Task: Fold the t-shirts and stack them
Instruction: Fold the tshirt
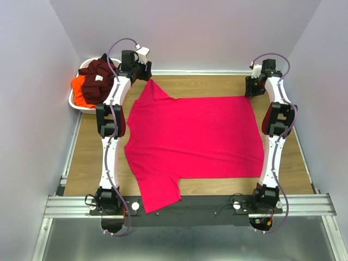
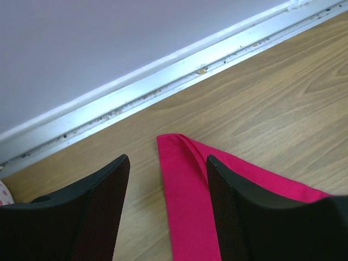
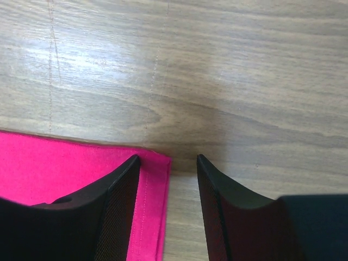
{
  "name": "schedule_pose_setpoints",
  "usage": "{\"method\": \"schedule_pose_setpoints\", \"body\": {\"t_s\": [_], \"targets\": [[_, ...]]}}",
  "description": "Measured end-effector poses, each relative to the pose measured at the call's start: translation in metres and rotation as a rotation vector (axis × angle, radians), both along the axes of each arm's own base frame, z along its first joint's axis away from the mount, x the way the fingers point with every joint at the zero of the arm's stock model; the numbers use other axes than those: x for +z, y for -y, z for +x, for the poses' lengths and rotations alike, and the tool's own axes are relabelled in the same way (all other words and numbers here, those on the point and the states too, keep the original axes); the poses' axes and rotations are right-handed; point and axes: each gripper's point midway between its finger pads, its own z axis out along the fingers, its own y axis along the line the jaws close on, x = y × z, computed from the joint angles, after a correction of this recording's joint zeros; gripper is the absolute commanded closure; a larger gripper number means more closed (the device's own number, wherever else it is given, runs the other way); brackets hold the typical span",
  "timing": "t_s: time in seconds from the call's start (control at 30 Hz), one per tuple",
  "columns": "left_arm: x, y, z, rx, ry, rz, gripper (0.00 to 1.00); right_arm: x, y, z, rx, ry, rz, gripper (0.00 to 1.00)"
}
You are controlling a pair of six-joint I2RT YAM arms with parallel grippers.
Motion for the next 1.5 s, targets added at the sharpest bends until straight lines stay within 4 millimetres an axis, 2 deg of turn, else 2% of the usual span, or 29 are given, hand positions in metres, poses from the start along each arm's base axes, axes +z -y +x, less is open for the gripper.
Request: {"method": "schedule_pose_setpoints", "body": {"t_s": [0.1, 0.23, 0.3, 0.33, 0.43, 0.63, 0.9, 1.0, 1.1, 1.17, 1.3, 1.47, 1.5], "targets": [[-0.009, -0.002, 0.003, 0.034, -0.02, -0.014, 0.28, 0.0, 0.0, 0.001, -0.001, 0.004, 0.0, 0.48], [-0.011, -0.007, 0.007, 0.084, -0.028, -0.023, 0.26, 0.0, 0.0, 0.002, -0.001, 0.006, 0.0, 0.51], [-0.01, -0.009, 0.007, 0.109, -0.036, -0.041, 0.27, 0.0, 0.0, 0.003, -0.002, 0.009, 0.0, 0.51], [-0.011, -0.009, 0.007, 0.12, -0.043, -0.052, 0.3, 0.0, 0.0, 0.003, -0.003, 0.01, 0.001, 0.51], [-0.022, -0.01, 0.004, 0.151, -0.085, -0.094, 0.31, 0.0, 0.0, 0.003, -0.005, 0.01, 0.002, 0.51], [-0.058, -0.006, -0.013, 0.19, -0.211, -0.168, 0.3, -0.001, 0.0, 0.004, -0.005, 0.014, 0.001, 0.51], [-0.056, -0.005, -0.011, 0.232, -0.221, -0.217, 0.48, -0.001, 0.0, 0.005, -0.005, 0.018, 0.001, 0.51], [-0.058, -0.004, -0.011, 0.247, -0.23, -0.23, 0.49, -0.001, 0.0, 0.005, -0.004, 0.018, 0.001, 0.51], [-0.068, -0.003, -0.016, 0.268, -0.264, -0.245, 0.48, -0.001, 0.0, 0.005, -0.005, 0.018, 0.001, 0.51], [-0.072, -0.002, -0.018, 0.28, -0.277, -0.252, 0.44, -0.001, 0.001, 0.005, -0.004, 0.018, 0.0, 0.51], [-0.072, -0.003, -0.017, 0.302, -0.284, -0.273, 0.42, -0.002, 0.0, 0.005, -0.005, 0.019, 0.0, 0.51], [-0.073, -0.001, -0.016, 0.319, -0.287, -0.307, 0.52, -0.001, 0.001, 0.005, -0.005, 0.021, 0.0, 0.51], [-0.074, 0.0, -0.016, 0.322, -0.287, -0.316, 0.57, -0.001, 0.001, 0.006, -0.004, 0.022, -0.001, 0.51]]}}
